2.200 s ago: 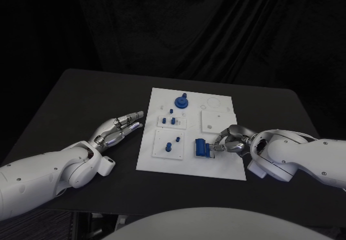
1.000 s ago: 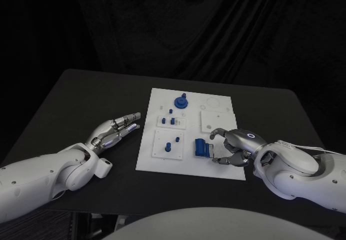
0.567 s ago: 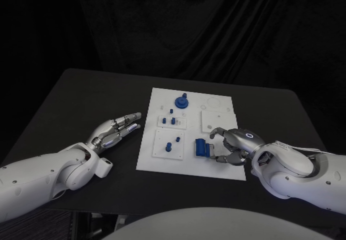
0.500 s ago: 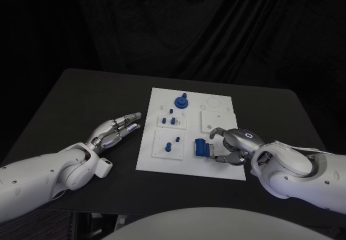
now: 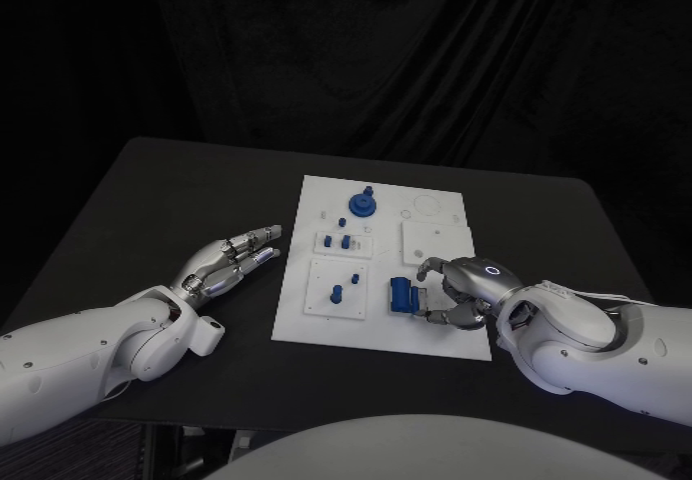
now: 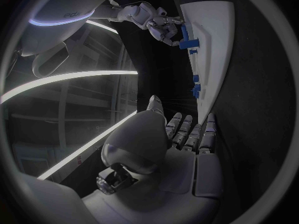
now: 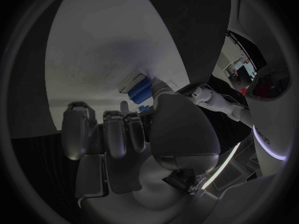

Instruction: Assemble the parts on the task board

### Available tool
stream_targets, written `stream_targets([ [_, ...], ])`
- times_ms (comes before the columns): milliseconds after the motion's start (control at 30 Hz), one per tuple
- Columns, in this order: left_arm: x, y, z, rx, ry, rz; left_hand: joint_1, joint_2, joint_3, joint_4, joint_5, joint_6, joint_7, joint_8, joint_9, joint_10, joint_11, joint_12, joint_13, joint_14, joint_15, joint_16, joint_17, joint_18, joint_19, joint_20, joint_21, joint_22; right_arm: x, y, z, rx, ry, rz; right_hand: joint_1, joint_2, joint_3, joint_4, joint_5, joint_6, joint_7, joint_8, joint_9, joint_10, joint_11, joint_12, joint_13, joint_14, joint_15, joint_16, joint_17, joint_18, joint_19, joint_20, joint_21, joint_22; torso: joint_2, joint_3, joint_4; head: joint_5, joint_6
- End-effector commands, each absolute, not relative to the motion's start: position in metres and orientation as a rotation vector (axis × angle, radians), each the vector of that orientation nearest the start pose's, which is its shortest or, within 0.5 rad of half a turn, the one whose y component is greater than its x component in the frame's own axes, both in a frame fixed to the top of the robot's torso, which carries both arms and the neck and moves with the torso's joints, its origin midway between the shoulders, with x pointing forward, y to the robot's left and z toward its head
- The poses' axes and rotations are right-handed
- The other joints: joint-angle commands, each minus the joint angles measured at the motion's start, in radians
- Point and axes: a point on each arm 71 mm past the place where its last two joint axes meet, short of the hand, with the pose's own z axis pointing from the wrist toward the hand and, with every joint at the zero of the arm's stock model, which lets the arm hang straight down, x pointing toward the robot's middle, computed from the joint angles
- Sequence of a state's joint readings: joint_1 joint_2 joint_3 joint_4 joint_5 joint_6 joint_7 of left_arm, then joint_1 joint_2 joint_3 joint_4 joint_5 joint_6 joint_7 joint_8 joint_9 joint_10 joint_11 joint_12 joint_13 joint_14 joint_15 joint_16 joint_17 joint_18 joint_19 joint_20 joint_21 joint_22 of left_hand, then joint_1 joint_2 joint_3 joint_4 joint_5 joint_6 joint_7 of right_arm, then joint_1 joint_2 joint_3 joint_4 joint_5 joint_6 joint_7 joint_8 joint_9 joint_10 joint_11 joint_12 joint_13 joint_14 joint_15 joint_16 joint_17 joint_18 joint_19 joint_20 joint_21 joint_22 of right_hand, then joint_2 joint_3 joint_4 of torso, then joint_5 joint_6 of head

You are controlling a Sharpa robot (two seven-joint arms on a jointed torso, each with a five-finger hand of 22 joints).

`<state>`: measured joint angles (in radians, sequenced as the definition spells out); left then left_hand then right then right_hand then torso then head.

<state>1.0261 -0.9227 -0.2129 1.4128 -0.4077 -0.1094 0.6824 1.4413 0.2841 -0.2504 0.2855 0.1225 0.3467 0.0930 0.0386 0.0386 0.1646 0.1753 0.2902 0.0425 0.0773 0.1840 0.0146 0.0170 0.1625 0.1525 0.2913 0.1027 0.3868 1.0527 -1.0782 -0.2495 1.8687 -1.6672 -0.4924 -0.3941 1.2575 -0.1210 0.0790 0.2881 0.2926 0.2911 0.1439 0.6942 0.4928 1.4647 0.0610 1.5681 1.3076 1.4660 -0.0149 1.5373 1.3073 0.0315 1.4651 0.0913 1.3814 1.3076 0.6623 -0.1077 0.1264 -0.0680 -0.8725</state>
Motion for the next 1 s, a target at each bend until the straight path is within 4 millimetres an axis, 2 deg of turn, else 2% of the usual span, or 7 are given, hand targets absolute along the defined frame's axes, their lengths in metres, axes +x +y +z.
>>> stream_targets([
  [33,0.4205,0.262,-0.2984,-0.67,1.63,-1.583,0.01,0.004,0.008,0.0,-0.001,0.001,0.001,0.002,0.001,0.0,0.008,0.006,0.001,0.005,0.0,0.005,0.002,0.01,0.007,-0.001,0.005,0.0,0.3507,-0.2266,-0.2751,-0.11,1.851,0.47,0.002,0.006,0.009,-0.001,-0.006,0.012,0.014,-0.008,-0.008,0.106,0.006,0.003,0.263,0.079,0.009,-0.004,0.157,0.016,0.011,0.009,-0.005,0.2,-0.001,-0.0006,-0.0013,-0.001,0.0],
  [200,0.4205,0.262,-0.2986,-0.67,1.631,-1.584,0.011,0.004,0.009,0.0,-0.001,0.0,0.0,0.002,0.001,0.002,0.01,0.007,0.001,0.005,0.0,0.005,0.002,0.01,0.007,-0.001,0.005,0.0,0.3512,-0.2249,-0.2761,-0.121,1.857,0.475,0.013,0.007,0.011,-0.005,-0.006,0.016,0.015,-0.014,-0.023,0.106,0.006,0.003,0.263,0.079,0.009,-0.004,0.157,0.016,0.011,0.01,-0.005,0.2,-0.002,-0.0002,0.0008,-0.003,0.0],
  [533,0.4203,0.2613,-0.2994,-0.671,1.632,-1.585,0.011,0.004,0.009,0.0,-0.001,0.0,0.0,0.002,0.001,0.002,0.01,0.007,0.001,0.005,0.0,0.005,0.002,0.01,0.007,-0.001,0.005,0.0,0.3518,-0.2218,-0.2781,-0.141,1.869,0.483,0.022,-0.002,0.009,-0.004,-0.006,0.015,0.016,-0.023,-0.041,0.106,0.006,0.003,0.263,0.078,0.01,-0.005,0.155,0.017,0.009,0.01,-0.009,0.199,-0.003,0.0,0.0001,-0.003,0.0],
  [1000,0.42,0.2611,-0.3,-0.672,1.634,-1.587,0.011,0.004,0.009,0.0,-0.001,0.0,0.0,0.002,0.001,0.002,0.01,0.007,0.001,0.005,0.0,0.005,0.002,0.01,0.007,-0.001,0.005,0.0,0.3537,-0.2183,-0.2809,-0.161,1.88,0.488,0.074,0.019,0.021,-0.037,-0.008,0.07,0.012,-0.013,-0.084,0.106,0.005,0.003,0.263,0.077,0.01,-0.005,0.152,0.018,0.007,0.011,-0.013,0.198,-0.002,0.0001,-0.0003,0.0,0.0],
])
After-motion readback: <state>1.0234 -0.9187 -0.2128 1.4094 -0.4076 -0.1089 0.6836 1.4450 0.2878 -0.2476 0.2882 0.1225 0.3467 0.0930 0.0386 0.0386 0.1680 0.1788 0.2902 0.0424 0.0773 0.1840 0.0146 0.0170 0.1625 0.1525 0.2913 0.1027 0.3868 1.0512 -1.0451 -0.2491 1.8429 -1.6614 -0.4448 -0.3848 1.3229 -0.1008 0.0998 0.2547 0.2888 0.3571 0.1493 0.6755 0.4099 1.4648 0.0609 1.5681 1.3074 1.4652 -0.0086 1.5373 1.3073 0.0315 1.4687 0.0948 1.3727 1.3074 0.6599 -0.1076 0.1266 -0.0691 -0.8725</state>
